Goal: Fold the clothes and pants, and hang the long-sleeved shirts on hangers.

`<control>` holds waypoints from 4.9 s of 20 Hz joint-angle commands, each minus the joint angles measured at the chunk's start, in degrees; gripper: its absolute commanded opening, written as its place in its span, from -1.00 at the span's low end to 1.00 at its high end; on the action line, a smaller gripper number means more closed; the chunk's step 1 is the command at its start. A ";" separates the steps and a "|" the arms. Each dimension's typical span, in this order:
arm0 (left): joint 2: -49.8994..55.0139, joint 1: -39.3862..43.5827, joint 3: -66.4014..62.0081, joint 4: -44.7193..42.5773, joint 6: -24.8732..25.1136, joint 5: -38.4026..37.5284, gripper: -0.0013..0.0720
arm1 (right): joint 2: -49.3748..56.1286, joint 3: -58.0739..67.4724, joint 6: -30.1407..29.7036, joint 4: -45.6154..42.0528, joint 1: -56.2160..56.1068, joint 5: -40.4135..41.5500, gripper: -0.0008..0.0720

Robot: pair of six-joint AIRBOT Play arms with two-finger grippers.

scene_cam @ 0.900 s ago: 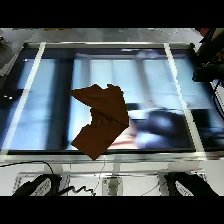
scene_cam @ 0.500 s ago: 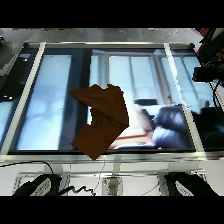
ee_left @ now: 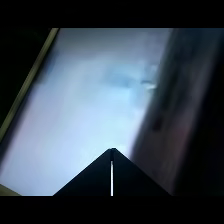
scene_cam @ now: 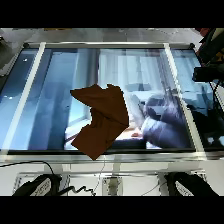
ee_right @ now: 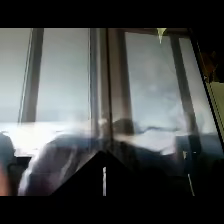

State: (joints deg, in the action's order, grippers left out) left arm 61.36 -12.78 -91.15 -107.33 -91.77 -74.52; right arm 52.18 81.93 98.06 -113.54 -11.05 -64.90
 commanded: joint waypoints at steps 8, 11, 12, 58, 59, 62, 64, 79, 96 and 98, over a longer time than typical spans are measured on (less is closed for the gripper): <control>0.13 -0.07 -0.04 5.07 0.00 3.45 -0.91 | 0.02 0.02 -0.22 3.21 -0.02 2.47 -0.96; 0.79 -0.07 -0.04 5.40 0.02 5.84 -0.91 | 0.46 -0.15 -0.35 4.09 -0.02 -3.52 -0.96; 1.03 -0.07 -0.04 5.40 0.00 5.97 -0.91 | 0.83 -0.87 -1.95 5.14 -0.02 -6.93 -0.96; -4.70 34.77 66.88 60.24 9.66 10.38 0.62 | 1.79 -39.95 -18.29 51.43 -0.07 -0.02 -0.96; -3.65 35.39 66.86 60.24 9.68 10.45 0.62 | 1.79 -39.95 -18.29 51.43 -0.07 0.24 -0.96; -0.83 37.66 66.88 60.26 9.66 12.17 0.62 | 1.79 -39.95 -18.29 51.41 -0.07 0.52 -0.96; 0.61 39.45 66.86 60.30 9.64 14.88 0.62 | 1.79 -39.95 -18.29 51.41 -0.07 0.81 -0.96; 1.40 40.63 66.75 65.55 8.20 27.65 -0.52 | 1.79 -39.95 -18.27 51.43 -0.07 2.80 -0.96; -46.45 30.47 54.45 4.26 12.20 1.70 -0.91 | 1.81 -39.95 -18.23 68.19 -0.09 26.16 -0.96; -52.09 30.47 54.77 0.72 10.58 3.78 -0.91 | 1.90 -39.95 -18.21 68.39 -0.17 27.54 -0.96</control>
State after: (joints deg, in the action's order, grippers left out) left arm 18.55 17.89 -36.38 -95.35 -79.79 -71.68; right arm 54.00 42.00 79.85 -47.44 -11.11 -40.27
